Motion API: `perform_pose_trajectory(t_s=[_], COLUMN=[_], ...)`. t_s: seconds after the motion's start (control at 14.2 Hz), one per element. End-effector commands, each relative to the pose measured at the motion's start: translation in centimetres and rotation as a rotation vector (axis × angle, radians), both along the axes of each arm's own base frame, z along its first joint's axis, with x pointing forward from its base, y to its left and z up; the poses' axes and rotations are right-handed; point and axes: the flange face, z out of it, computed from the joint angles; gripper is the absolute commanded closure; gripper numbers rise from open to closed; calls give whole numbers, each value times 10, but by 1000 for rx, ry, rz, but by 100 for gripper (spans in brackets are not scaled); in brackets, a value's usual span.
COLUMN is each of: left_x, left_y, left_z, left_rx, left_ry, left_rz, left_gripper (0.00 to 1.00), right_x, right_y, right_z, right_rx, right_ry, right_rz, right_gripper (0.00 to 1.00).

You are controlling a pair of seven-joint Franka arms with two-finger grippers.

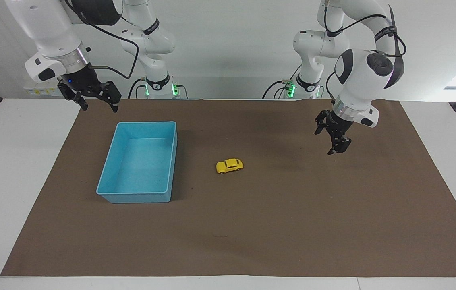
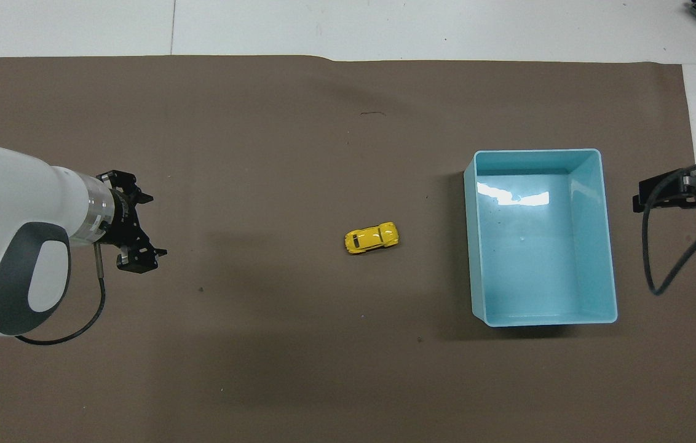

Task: Wind up and store yellow beetle car
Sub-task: 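Release the car and raise the left gripper, letting it roll, then retract the left gripper while the right gripper reaches toward the car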

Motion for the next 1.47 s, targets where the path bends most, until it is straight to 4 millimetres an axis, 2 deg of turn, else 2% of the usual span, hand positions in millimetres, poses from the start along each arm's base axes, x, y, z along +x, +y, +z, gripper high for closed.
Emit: perform_pose_trajectory(t_s=[0.0, 0.28, 0.49, 0.63, 0.77, 0.98, 1.26, 1.4], left_x=[9, 17, 19, 20, 22, 21, 21, 21], left_y=[5, 2, 2, 9, 28, 30, 28, 27], left_z=[31, 78, 116, 130, 135, 150, 151, 152], left_rx=[8, -5, -17, -18, -11, 4, 32, 46], left_ry=[-20, -74, -133, -158, -163, -184, -211, -224], left_rz=[2, -6, -9, 1, 9, -114, -335, -436], left_gripper=[0, 0, 0, 0, 0, 0, 0, 0], right_x=[-4, -4, -3, -1, 2, 8, 20, 26], right_y=[-5, -13, -5, -2, 0, 17, 19, 20], right_z=[2, 3, 2, 2, -3, -4, -18, -18], right_rx=[-7, -4, -5, -12, -13, -20, -18, -23], right_ry=[17, 17, 14, 9, 14, 9, 26, 2], right_rz=[1, -10, 2, 10, 14, 42, 39, -11], right_gripper=[0, 0, 0, 0, 0, 0, 0, 0])
